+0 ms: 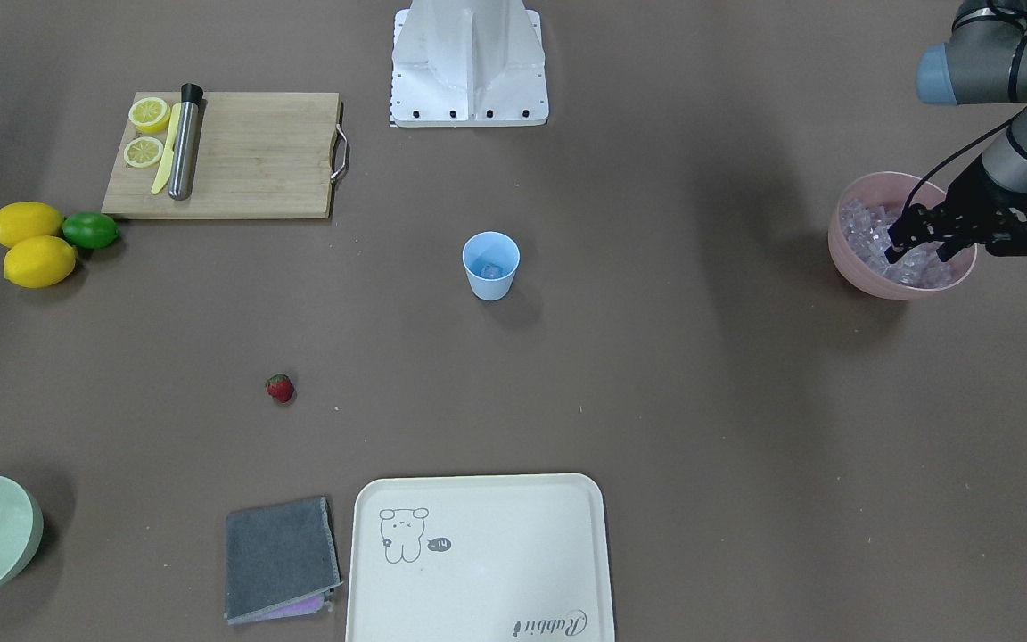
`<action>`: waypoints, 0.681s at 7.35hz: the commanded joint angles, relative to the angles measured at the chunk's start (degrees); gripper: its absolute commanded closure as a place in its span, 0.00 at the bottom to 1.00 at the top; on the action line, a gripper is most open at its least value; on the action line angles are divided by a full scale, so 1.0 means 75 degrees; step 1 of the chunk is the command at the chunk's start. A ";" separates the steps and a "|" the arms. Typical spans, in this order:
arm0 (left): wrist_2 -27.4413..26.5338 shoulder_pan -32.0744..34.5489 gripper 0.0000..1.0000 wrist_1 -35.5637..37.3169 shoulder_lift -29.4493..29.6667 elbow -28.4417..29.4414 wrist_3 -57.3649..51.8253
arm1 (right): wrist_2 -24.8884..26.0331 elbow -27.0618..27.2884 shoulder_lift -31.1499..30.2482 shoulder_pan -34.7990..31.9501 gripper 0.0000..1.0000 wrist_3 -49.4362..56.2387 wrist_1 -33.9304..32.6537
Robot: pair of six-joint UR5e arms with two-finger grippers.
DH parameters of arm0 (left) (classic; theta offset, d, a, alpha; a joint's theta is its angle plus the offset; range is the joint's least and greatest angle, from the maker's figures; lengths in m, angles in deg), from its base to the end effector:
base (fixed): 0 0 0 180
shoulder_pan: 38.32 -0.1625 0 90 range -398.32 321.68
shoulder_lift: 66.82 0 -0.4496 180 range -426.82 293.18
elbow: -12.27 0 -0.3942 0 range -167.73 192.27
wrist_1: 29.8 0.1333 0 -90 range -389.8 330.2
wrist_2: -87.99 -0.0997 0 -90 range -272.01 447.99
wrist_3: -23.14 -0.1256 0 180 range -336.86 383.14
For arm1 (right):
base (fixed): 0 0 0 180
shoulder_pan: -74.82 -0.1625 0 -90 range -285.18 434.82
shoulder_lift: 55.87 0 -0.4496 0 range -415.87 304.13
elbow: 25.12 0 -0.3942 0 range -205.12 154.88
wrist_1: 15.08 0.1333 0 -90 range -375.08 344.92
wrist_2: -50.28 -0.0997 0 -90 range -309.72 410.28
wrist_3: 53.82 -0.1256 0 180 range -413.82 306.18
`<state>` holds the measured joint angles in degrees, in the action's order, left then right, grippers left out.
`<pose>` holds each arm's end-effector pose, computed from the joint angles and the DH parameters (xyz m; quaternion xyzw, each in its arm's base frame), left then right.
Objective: Put ice and strawberries in cup
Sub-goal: 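Lower the left gripper into the ice bowl and grasp another ice cube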
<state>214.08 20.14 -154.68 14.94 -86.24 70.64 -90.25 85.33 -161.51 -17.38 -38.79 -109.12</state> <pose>0.1952 -0.4314 0.6312 0.0336 0.4105 -0.0332 0.9106 0.0506 -0.3707 0.6409 0.0699 -0.4211 -0.1039 0.8983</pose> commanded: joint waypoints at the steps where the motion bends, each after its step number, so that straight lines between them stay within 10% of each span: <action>1: 0.0005 -0.0060 0.25 -0.0025 0.0033 0.0045 0.0008 | -0.0001 0.0027 -0.0059 0.0000 0.00 0.0000 0.0000; 3: -0.0007 -0.0060 0.37 -0.0036 -0.0002 0.0033 0.0008 | -0.0001 0.0039 -0.0071 0.0000 0.00 0.0000 0.0000; 5: -0.0007 -0.0060 0.93 -0.0025 -0.0026 0.0010 0.0019 | -0.0013 0.0155 -0.0153 0.0000 0.00 0.0000 -0.0012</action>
<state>214.04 19.69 -154.89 14.86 -86.10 70.75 -90.31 85.93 -162.25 -17.38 -38.79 -109.14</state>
